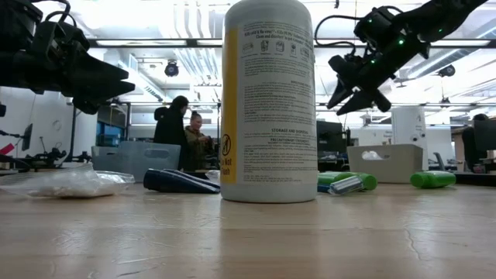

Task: Pick & Place Travel size toiletries
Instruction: Put the white cotton pack into the gray bin

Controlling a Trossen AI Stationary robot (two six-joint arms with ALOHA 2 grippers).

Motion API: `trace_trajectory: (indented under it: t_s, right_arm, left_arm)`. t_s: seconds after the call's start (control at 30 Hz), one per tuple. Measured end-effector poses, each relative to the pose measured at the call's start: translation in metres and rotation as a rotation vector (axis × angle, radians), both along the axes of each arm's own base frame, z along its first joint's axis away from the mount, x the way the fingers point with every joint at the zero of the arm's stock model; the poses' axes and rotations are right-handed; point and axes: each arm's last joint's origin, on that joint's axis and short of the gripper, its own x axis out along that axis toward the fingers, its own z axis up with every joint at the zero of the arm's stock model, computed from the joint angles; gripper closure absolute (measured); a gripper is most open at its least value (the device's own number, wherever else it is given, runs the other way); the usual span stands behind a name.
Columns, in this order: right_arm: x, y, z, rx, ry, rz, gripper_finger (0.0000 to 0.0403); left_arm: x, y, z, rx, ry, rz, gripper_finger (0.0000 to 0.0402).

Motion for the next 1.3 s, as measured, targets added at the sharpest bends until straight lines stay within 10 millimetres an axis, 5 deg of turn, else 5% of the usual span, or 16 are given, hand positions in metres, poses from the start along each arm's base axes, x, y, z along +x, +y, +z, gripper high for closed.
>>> trace_trajectory:
  t_s: [0.33,0.8,1.07,1.3]
  right_arm:
    - [0.029,0.004,-0.005,0.021,0.051,0.088,0.022]
    - [0.1,-0.033,0.011,0.055,0.385,0.262,0.0227]
    - [0.132,-0.052,-0.009,0.088,0.487,0.343,0.0212]
    - [0.14,-0.057,-0.031,0.142,0.552,0.361,0.0222]
  left_arm:
    - [0.0,0.0,0.0,0.0,0.0,0.0,0.0206]
    - [0.0,0.0,0.0,0.0,0.0,0.001,0.0206]
    - [0.0,0.0,0.0,0.0,0.0,0.001,0.0206]
    - [0.0,0.0,0.0,0.0,0.0,0.0,0.0206]
